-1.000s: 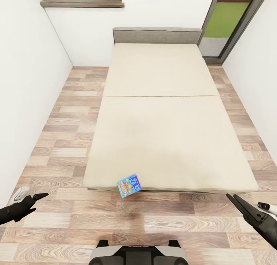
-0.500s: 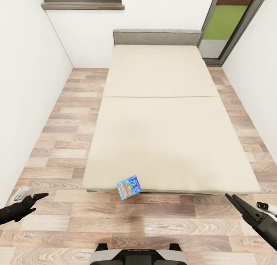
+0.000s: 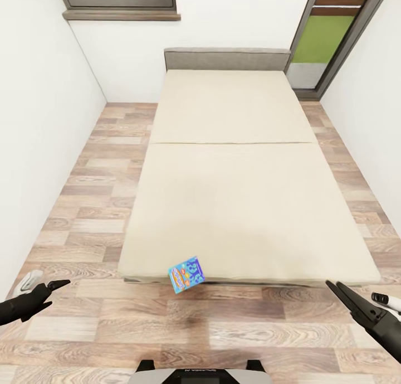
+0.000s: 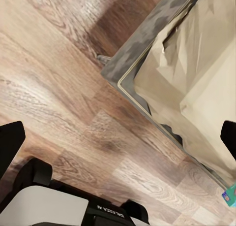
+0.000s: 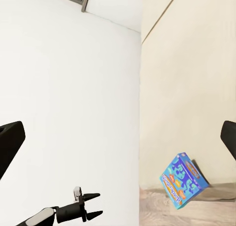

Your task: Put all the toys in the child's room - the three board games (two on the bed and one on the table), the two jigsaw puzzles on the table, and the tennis ball on the table - inside the toy box on the table in the child's room.

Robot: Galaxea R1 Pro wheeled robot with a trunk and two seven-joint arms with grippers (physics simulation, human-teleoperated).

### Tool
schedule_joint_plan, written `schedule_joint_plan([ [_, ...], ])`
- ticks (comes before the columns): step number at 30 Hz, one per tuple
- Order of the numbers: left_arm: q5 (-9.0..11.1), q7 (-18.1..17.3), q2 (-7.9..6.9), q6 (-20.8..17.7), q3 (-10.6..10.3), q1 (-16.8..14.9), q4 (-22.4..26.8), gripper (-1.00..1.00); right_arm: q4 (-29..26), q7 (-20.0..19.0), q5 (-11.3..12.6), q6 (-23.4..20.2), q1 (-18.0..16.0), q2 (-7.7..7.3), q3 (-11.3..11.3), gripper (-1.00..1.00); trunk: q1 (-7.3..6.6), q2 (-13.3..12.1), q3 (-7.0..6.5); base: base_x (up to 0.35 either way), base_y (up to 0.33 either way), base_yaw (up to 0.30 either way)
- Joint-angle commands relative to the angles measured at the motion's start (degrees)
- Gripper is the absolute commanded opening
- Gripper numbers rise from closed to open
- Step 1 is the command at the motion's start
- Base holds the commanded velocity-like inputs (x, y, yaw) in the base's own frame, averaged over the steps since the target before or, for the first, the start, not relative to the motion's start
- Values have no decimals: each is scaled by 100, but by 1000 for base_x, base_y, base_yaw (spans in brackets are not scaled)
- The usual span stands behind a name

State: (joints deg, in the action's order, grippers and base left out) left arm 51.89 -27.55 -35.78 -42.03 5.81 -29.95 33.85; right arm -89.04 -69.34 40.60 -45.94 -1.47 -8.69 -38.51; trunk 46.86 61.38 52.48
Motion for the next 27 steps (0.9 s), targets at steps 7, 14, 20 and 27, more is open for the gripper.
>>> schedule_joint_plan([
  [7,5,-13,1,-35,17,-2,-1,100,0,-1,26,-37,-2,-1,1,100,155,285,63,0,0,0],
  [14,5,-20,1,-34,17,-2,-1,100,0,-12,21,-35,-2,-1,1,100,309,565,123,0,0,0],
  [20,5,-22,1,-33,17,-2,-1,100,0,-10,19,-31,-2,-1,1,100,440,806,174,0,0,0],
  [27,5,-22,1,-33,17,-2,-1,100,0,-10,19,-30,-2,-1,1,100,594,1087,233,0,0,0],
])
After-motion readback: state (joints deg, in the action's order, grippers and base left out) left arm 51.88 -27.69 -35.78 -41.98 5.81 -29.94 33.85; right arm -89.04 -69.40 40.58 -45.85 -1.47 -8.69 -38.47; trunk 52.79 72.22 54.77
